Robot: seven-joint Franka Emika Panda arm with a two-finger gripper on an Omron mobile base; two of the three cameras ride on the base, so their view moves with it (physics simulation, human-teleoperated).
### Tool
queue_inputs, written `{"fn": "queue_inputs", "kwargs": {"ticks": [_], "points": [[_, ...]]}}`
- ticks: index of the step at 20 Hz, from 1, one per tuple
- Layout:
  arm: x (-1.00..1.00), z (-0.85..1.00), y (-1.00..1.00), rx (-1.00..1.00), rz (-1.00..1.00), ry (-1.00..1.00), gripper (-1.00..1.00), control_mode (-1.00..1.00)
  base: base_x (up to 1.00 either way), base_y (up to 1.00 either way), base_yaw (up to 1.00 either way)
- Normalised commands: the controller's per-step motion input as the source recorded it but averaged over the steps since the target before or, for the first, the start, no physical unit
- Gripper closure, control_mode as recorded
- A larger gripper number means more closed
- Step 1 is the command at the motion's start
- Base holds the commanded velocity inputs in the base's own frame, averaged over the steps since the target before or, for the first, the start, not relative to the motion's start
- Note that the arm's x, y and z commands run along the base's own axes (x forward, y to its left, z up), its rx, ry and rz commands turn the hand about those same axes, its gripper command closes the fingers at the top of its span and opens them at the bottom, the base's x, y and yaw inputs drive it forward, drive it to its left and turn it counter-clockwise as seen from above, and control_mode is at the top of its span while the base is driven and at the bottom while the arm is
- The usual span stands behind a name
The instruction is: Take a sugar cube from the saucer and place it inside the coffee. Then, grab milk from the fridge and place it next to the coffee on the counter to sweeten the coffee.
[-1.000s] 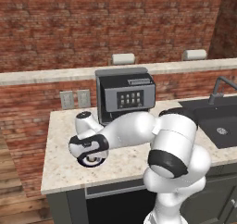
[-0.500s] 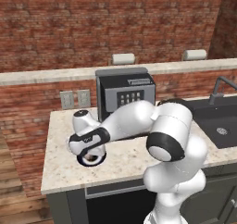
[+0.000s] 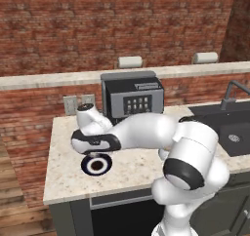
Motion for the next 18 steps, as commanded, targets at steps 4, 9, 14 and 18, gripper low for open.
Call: {"fn": "queue_inputs", "kwargs": {"ticks": [4,9,14,18], "points": [[-0.36,0.62,-0.86,0.07,0.00,-0.18,1.00,-1.00,0.00,0.00,0.00],[-0.23,0.59,-1.00,0.09,0.00,-0.09,1.00,-1.00,0.00,0.00,0.00],[-0.11,0.39,-1.00,0.07,0.00,-0.01,1.00,-1.00,0.00,0.00,0.00],[0.00,0.19,-1.00,0.02,0.00,0.00,1.00,-1.00,0.00,0.00,0.00]]}}
